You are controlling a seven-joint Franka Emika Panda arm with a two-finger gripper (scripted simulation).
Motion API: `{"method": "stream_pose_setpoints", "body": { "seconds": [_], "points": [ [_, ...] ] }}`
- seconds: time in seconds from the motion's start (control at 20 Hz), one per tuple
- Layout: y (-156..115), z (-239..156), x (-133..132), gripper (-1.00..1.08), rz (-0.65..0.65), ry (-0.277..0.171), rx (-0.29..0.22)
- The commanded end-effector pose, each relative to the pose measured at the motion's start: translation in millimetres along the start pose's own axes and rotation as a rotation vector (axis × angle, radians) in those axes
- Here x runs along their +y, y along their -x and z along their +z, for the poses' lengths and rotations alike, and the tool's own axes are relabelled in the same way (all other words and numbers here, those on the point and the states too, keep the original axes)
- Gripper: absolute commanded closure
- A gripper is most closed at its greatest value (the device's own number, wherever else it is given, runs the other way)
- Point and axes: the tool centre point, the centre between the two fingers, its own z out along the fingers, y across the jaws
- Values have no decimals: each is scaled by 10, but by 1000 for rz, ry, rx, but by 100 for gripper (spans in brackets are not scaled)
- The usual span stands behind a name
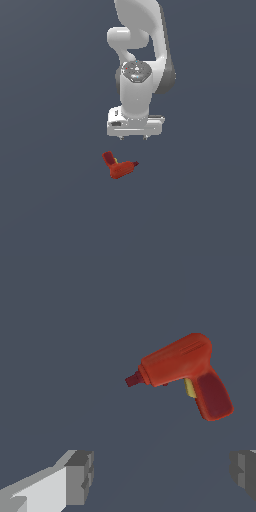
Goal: Pick up the object and move it to a goal position.
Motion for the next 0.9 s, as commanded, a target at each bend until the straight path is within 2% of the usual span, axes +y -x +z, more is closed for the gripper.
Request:
{"method": "stream_pose_setpoints", "body": {
  "seconds": [0.0, 0.4, 0.85],
  "points": [
    [-20, 17, 8, -100, 23, 0, -5],
    [-142, 118, 52, -100, 161, 2, -36],
    [-336, 312, 124, -100, 405, 20, -90]
  ]
}}
